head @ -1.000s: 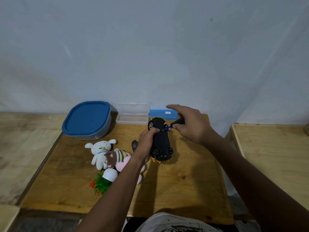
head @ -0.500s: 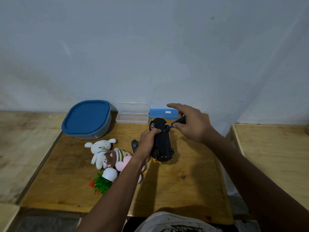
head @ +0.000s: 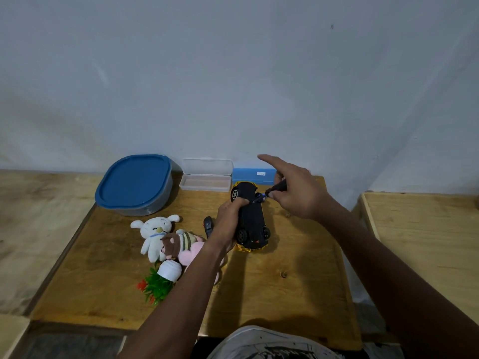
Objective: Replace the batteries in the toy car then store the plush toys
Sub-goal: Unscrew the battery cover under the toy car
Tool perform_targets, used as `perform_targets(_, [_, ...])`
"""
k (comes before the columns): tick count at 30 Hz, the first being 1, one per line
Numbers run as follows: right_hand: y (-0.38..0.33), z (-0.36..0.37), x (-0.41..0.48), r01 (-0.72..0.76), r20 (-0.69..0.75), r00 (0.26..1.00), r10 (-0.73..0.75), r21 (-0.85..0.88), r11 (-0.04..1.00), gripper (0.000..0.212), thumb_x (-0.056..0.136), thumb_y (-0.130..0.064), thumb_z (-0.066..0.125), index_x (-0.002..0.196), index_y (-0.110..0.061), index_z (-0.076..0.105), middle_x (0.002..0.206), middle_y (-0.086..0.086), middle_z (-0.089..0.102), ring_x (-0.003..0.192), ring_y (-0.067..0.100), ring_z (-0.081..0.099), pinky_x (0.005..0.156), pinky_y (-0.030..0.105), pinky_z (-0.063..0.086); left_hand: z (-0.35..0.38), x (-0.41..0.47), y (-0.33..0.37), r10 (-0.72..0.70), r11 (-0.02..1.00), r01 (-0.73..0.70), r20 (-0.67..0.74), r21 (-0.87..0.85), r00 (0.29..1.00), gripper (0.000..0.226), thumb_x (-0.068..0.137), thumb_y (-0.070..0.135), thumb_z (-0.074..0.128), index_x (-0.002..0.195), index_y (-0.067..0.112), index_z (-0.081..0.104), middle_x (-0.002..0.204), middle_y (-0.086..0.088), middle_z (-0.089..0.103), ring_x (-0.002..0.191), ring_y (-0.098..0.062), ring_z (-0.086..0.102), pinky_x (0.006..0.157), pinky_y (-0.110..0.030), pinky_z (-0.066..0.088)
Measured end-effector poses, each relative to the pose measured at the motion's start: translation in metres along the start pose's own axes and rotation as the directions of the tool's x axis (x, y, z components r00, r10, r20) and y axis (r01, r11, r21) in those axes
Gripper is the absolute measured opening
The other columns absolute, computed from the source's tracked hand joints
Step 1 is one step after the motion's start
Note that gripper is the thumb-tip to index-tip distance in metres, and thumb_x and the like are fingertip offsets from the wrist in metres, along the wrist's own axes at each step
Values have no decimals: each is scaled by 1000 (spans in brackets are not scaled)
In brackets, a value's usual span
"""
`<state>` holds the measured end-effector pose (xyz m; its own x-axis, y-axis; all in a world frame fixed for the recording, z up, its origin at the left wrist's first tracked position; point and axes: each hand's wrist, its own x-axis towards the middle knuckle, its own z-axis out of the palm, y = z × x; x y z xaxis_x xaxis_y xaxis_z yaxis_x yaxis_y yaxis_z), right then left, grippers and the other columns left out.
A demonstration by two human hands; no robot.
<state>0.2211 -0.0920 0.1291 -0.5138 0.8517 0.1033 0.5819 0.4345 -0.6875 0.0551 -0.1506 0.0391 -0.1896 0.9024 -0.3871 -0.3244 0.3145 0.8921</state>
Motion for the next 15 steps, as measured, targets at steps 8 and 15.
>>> perform_targets(8, [9, 5, 3, -27, -68, 998, 9, -260, 965, 45, 100, -50, 43, 135, -25, 56, 103, 3, 72, 103, 24, 61, 74, 29, 38, -2, 3, -1, 7, 1000, -7, 27, -2, 1000, 22, 97, 20, 52, 113, 9, 61, 88, -12, 69, 76, -25, 68, 66, -36, 56])
perform_targets(15, [9, 3, 6, -10, 18, 1000, 11, -61, 998, 63, 87, -13, 71, 142, -33, 48, 89, -6, 58, 81, 13, 55, 72, 27, 45, -3, 8, -3, -9, 1000, 9, 12, 11, 1000, 29, 96, 23, 53, 120, 7, 59, 96, -15, 70, 82, -27, 69, 71, -39, 57])
